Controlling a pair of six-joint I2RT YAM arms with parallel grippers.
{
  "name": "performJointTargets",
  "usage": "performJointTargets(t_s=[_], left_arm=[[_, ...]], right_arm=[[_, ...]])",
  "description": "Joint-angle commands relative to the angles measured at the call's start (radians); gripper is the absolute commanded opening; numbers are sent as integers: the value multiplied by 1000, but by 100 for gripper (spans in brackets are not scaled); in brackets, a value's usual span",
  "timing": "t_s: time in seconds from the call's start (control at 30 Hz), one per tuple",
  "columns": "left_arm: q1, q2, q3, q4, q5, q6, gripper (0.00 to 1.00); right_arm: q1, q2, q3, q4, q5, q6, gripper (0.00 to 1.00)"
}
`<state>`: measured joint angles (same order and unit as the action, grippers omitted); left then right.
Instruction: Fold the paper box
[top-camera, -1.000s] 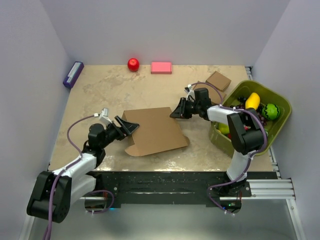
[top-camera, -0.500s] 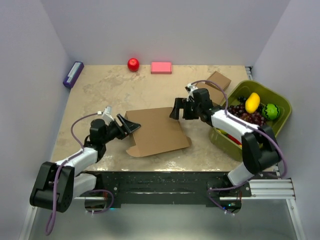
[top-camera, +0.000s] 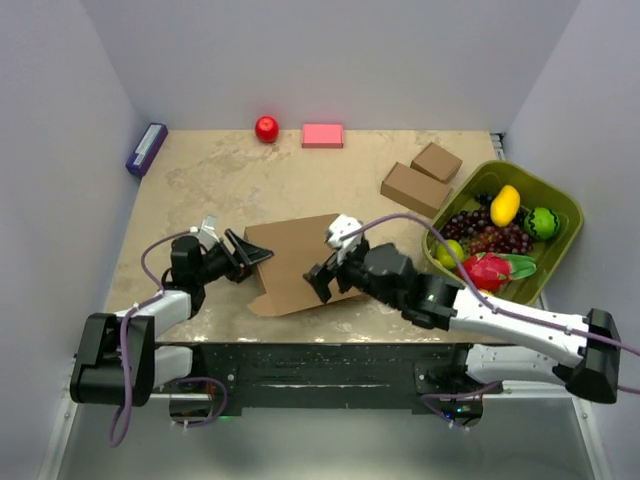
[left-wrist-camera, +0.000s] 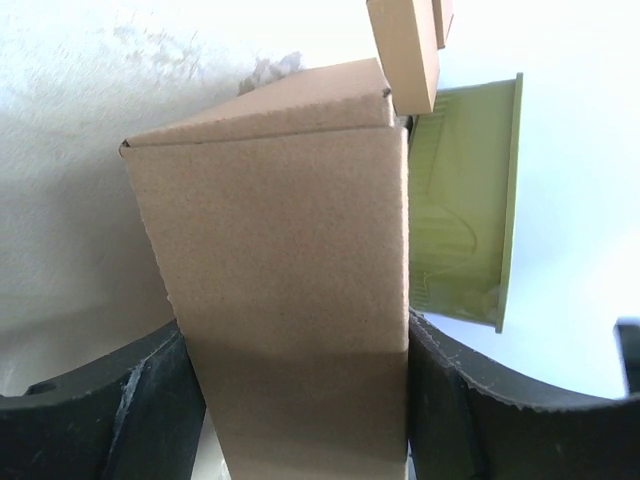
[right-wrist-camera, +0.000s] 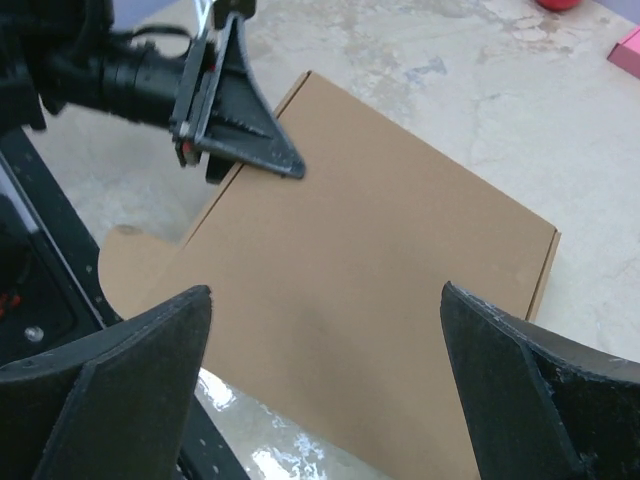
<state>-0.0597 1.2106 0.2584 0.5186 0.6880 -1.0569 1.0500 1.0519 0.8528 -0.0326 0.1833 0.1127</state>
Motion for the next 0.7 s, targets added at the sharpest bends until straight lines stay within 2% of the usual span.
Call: performJointTargets(t_s=[0.0, 0.13, 0.23, 0.43, 0.67], left_arm=[[34, 15, 38, -15, 97, -23, 16], [49, 26, 47, -37, 122, -15, 15], [54, 35, 42, -26, 130, -28, 12], [58, 50, 27, 14, 151, -61, 9], [60, 61, 18, 43, 165, -86, 8]], right_arm=[[201, 75, -24, 28, 324, -107, 99], [387, 172, -27, 97, 522, -215, 99], [474, 244, -44, 180, 645, -286, 99], [515, 423, -77, 339, 778, -408, 99], [527, 568, -69, 468, 812, -490, 99]])
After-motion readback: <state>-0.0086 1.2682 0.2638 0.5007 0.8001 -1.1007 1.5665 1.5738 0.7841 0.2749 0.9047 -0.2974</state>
